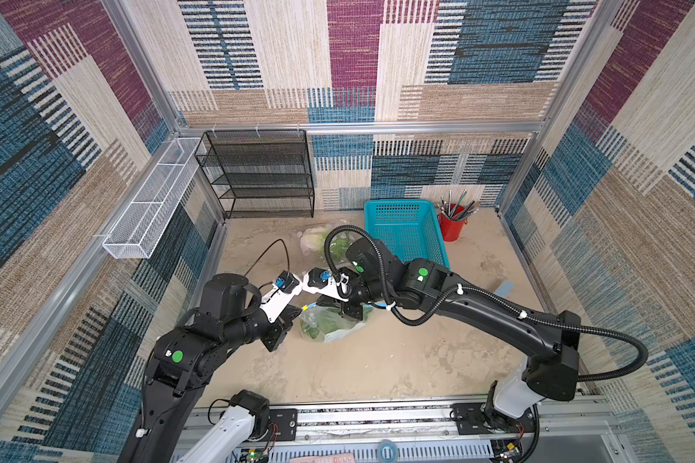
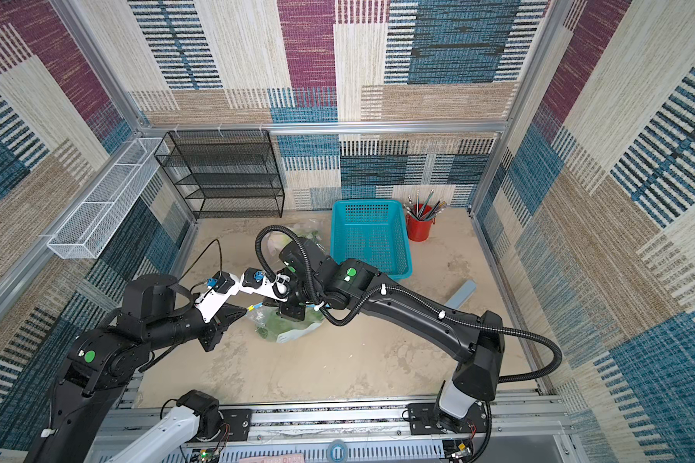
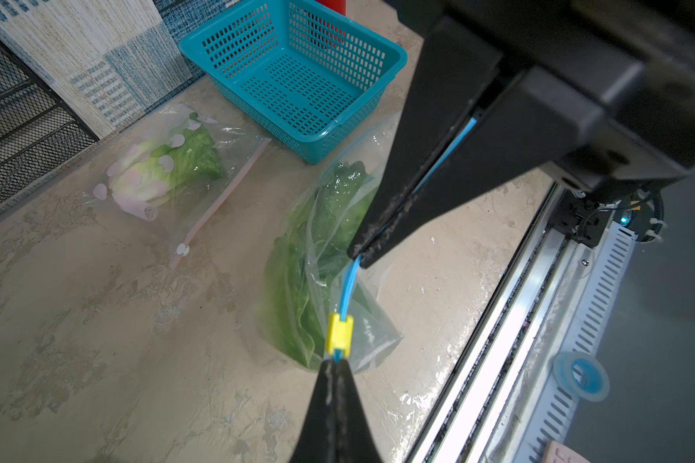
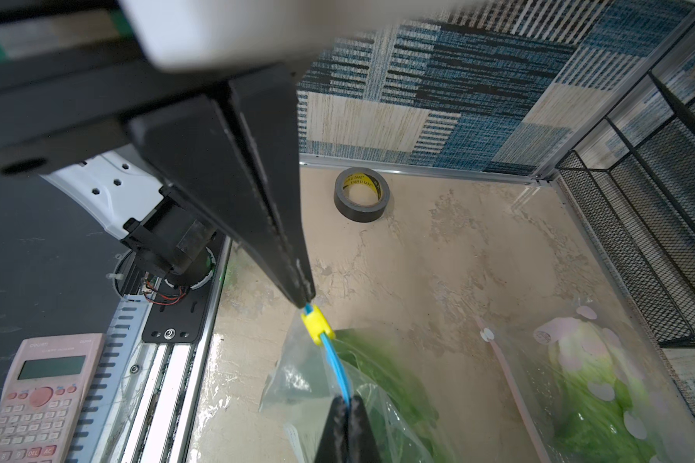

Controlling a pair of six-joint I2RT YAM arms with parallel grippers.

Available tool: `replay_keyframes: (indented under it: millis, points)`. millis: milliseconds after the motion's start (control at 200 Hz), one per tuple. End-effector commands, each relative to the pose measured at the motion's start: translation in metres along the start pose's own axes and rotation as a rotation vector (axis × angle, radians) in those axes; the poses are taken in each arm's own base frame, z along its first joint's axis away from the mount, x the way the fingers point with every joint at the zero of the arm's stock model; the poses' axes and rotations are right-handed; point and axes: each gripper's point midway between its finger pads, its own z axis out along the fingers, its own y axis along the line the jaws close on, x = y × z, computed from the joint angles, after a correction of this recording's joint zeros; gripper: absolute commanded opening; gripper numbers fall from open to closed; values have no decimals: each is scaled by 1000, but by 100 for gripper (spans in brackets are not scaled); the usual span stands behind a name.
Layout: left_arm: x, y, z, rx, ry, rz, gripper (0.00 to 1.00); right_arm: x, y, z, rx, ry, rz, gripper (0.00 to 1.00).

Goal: Open the zip-top bag and take out the chinese cabbages
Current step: Adjust the zipper food storage bag at the center of the board.

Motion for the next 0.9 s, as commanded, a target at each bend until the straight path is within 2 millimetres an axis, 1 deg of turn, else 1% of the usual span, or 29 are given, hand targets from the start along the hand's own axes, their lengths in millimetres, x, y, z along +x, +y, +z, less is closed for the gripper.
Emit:
replay_keyframes:
  millis: [0, 65, 155, 210, 271, 346, 446, 661, 756, 897]
  points:
    - [-30, -6, -7, 25, -150, 97, 0, 23, 7, 8, -20, 92, 7, 0]
    - [-27, -7, -8, 20, -153, 94, 3, 22, 7, 8, -19, 91, 4, 0]
    - [-24, -9, -8, 30, -152, 84, 11, 21, 7, 8, -19, 86, 0, 0]
    - [-23, -10, -6, 37, -151, 79, 18, 21, 6, 9, -19, 85, -2, 0]
    - [-23, -11, -5, 44, -149, 78, 24, 20, 6, 9, -18, 82, -4, 0]
    - [-22, -12, -4, 50, -146, 78, 27, 21, 6, 10, -18, 83, -3, 0]
    - [-20, -12, -4, 48, -139, 75, 28, 19, 4, 9, -10, 77, -4, 0]
    - [-5, -7, -5, 4, -91, 62, 28, 16, 2, 6, 6, 57, -9, 0]
    - [-5, -7, -9, -6, -101, 61, 28, 13, 1, 3, 21, 44, -14, 0]
    - [-5, -7, -11, -13, -107, 57, 29, 7, -3, -7, 51, 5, -12, 0]
